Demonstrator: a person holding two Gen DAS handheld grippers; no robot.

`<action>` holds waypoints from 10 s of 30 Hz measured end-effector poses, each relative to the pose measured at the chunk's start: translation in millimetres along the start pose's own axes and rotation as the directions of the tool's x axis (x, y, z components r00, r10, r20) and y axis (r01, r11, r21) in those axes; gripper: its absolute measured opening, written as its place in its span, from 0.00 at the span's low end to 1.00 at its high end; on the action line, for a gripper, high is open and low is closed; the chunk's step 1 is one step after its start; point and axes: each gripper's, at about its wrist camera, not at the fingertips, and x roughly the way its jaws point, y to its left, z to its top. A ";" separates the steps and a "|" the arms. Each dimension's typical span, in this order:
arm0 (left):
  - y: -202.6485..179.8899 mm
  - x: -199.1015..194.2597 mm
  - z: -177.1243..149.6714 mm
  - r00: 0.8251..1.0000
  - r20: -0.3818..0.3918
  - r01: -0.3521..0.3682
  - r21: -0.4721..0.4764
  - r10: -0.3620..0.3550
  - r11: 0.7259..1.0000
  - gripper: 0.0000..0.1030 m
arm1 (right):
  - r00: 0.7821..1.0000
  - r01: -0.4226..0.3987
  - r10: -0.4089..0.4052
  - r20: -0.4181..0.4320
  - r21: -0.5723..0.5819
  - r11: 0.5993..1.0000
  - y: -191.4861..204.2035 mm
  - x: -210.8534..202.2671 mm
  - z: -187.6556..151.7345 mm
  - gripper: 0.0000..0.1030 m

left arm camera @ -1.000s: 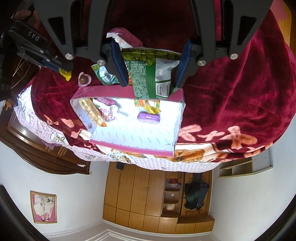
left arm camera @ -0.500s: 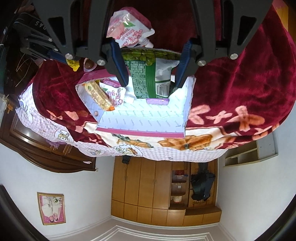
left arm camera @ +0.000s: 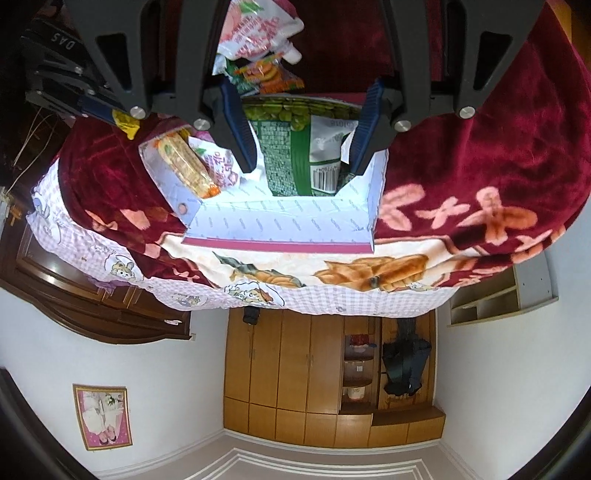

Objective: Organize snacks

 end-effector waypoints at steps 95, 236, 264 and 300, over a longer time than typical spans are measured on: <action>18.3 113.0 -35.7 0.985 -0.156 -0.072 -0.007 0.070 0.997 0.66 | 0.989 0.135 -0.137 -0.051 -0.037 0.990 -42.2 130.3 92.8 0.48; 38.7 33.4 -117.3 0.975 -0.215 -0.099 -0.225 0.050 0.969 0.61 | 0.976 0.180 -0.189 -0.106 -0.092 0.979 -10.2 66.6 -40.3 0.41; 44.5 32.1 -113.3 0.969 -0.247 -0.058 -0.223 0.001 0.973 0.60 | 0.977 0.169 -0.179 -0.115 -0.089 0.982 4.6 53.7 -46.8 0.40; 6.9 8.7 -40.0 0.992 -0.083 0.083 -0.112 -0.092 0.990 0.60 | 0.997 0.059 -0.061 -0.040 -0.045 0.997 25.4 3.7 -25.3 0.40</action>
